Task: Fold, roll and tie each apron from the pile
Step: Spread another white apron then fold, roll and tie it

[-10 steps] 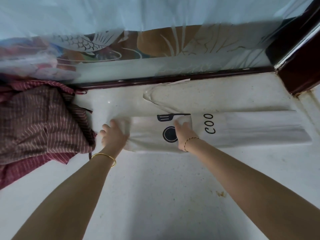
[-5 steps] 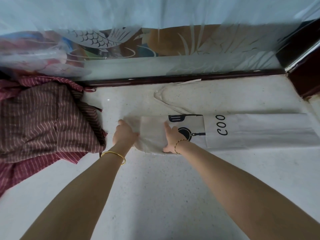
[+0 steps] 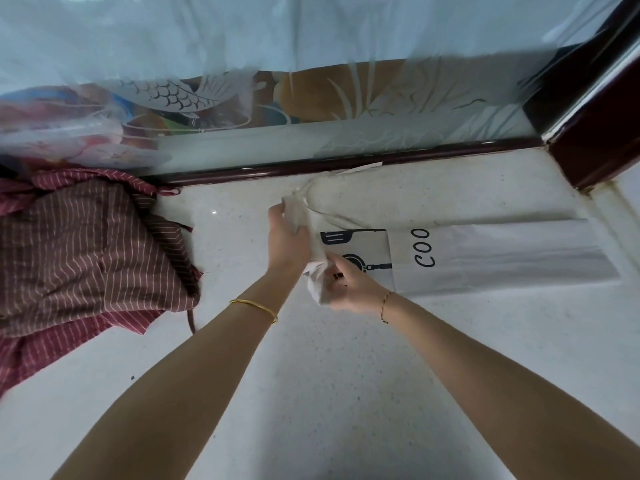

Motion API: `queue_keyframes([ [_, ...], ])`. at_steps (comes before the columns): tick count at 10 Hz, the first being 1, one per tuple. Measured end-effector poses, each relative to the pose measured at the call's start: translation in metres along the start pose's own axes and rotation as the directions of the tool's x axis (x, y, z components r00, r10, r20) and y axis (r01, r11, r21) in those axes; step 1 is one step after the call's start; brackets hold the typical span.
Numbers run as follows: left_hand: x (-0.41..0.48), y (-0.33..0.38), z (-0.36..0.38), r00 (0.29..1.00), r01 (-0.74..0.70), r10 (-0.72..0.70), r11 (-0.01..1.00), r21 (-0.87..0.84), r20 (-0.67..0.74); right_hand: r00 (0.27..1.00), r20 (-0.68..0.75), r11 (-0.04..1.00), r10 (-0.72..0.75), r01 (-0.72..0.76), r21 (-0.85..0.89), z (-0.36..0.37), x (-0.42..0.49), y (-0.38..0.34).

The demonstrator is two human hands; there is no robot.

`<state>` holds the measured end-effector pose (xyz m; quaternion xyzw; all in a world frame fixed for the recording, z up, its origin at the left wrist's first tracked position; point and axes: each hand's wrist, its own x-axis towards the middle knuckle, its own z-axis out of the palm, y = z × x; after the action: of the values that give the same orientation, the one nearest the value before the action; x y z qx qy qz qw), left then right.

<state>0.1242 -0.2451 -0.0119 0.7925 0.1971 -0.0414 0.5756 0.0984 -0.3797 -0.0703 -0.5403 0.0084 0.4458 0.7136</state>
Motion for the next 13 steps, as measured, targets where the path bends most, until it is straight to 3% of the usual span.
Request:
queue_keyframes([
  [1, -0.017, 0.026, 0.038, 0.991, -0.099, 0.099, 0.995, 0.000, 0.095, 0.943, -0.173, 0.721, -0.285, 0.092, -0.687, 0.005, -0.037, 0.001],
  [2, -0.030, 0.040, 0.073, 0.967, -0.165, 0.154, 0.986, 0.038, 0.201, 0.779, -0.581, 0.967, -0.237, 0.134, -0.215, 0.005, -0.049, -0.002],
  [3, -0.048, 0.049, 0.106, 0.886, -0.213, 0.179, 0.976, 0.033, 0.427, 0.635, -0.755, 0.970, -0.165, 0.245, -0.006, -0.013, -0.066, 0.002],
  [4, -0.059, 0.047, 0.117, 0.830, -0.346, 0.302, 0.938, 0.010, 0.469, 0.550, -0.832, 0.947, -0.072, 0.300, 0.117, -0.035, -0.077, 0.007],
  [5, -0.050, 0.028, 0.110, 0.827, -0.550, 0.516, 0.825, 0.130, 0.224, 0.450, -0.892, 0.915, 0.026, 0.348, 0.203, -0.050, -0.083, 0.011],
  [6, -0.039, 0.000, 0.098, 0.852, -0.523, 0.493, 0.794, 0.311, 0.174, 0.406, -0.907, 0.902, 0.109, 0.343, 0.262, -0.061, -0.082, 0.016],
  [7, -0.036, -0.031, 0.095, 0.789, -0.614, 0.487, 0.650, 0.448, 0.374, 0.339, -0.934, 0.926, 0.112, 0.306, 0.222, -0.072, -0.083, 0.021],
  [8, -0.042, -0.047, 0.103, 0.707, -0.703, 0.442, 0.527, 0.478, 0.553, 0.202, -0.979, 0.988, 0.014, 0.148, 0.045, -0.082, -0.092, 0.018],
  [9, -0.046, -0.052, 0.114, 0.667, -0.743, 0.391, 0.409, 0.529, 0.635, 0.084, -0.996, 0.999, -0.032, 0.033, -0.029, -0.099, -0.104, 0.016],
  [10, -0.047, -0.052, 0.123, 0.640, -0.769, 0.316, 0.255, 0.587, 0.701, 0.044, -0.999, 1.000, -0.003, -0.023, -0.004, -0.113, -0.112, 0.018],
  [11, -0.045, -0.052, 0.132, 0.644, -0.763, 0.190, 0.099, 0.638, 0.741, 0.029, -0.999, 0.999, 0.013, 0.032, 0.014, -0.126, -0.116, 0.022],
  [12, -0.043, -0.048, 0.139, 0.667, -0.744, 0.082, 0.019, 0.668, 0.741, 0.013, -0.998, 0.997, 0.054, 0.056, 0.054, -0.141, -0.124, 0.023],
  [13, -0.041, -0.043, 0.146, 0.685, -0.727, 0.054, -0.003, 0.686, 0.727, -0.051, -0.998, 1.000, 0.026, 0.009, 0.025, -0.142, -0.135, 0.016],
])
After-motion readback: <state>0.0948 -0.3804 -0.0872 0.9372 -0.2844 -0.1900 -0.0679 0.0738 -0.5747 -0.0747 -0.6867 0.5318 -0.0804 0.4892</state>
